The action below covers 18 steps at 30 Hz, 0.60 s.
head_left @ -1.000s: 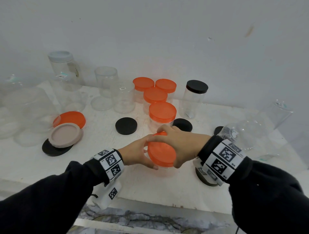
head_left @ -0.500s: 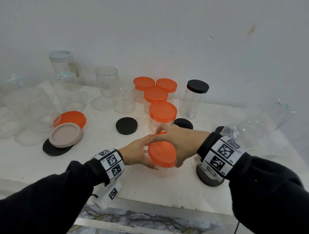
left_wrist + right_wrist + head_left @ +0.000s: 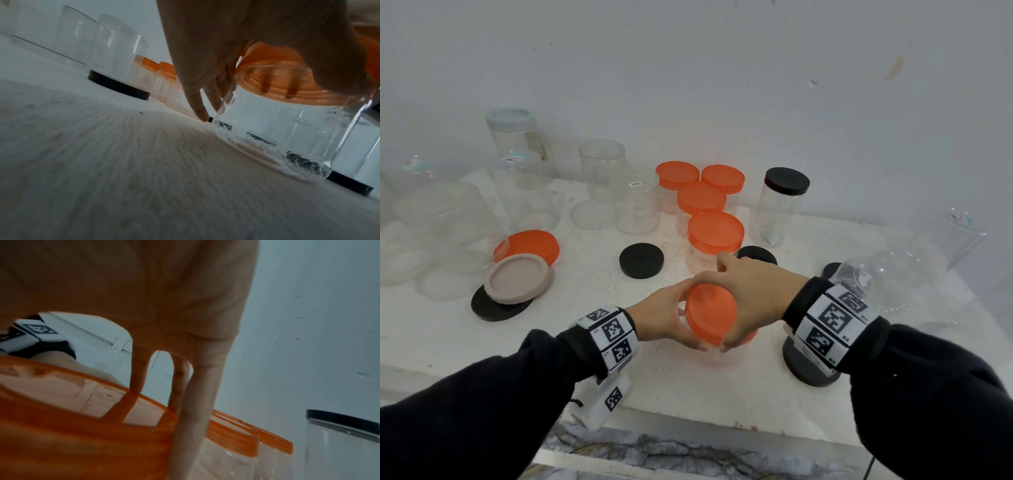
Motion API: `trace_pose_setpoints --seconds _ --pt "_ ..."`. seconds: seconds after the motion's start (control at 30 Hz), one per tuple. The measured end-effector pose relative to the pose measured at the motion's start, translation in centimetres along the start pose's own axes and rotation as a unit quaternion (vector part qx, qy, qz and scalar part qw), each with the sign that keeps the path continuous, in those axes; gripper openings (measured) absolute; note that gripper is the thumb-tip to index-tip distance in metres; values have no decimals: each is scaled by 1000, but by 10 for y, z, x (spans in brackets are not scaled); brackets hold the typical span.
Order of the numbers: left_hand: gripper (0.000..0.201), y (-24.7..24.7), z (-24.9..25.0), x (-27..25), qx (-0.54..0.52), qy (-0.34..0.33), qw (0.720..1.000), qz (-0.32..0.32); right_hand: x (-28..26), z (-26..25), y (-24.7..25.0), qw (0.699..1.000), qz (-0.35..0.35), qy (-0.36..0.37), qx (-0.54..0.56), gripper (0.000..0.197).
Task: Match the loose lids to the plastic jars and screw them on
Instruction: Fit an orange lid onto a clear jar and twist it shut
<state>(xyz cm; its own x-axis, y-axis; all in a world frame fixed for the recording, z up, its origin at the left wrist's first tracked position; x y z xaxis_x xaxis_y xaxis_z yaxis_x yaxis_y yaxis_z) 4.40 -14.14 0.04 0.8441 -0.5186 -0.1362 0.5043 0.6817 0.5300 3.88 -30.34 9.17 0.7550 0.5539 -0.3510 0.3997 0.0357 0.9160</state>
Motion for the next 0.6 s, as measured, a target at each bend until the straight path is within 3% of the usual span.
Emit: trace_pose_setpoints --seconds 0.23,0.6 --pt "86 -1 -1 0 13 3 1000 8 -3 -5 -7 999 33 -29 0 96" --pt "93 0 0 -1 12 3 1000 6 -3 6 -7 1000 -6 21 2 98"
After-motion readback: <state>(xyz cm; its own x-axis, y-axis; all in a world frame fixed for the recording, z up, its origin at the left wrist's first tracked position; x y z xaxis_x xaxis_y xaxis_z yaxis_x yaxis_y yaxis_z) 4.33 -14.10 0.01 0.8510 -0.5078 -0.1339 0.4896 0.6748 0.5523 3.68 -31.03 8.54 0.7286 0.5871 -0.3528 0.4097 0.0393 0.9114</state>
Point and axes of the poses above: each hand's wrist, its own x-axis towards the middle knuckle, its own y-axis out of the back of the hand, z = x × y, the point moved 1 cm from there along x, towards the middle knuckle, and after that the axes turned 8 degrees about x, right-handed, at the moved point
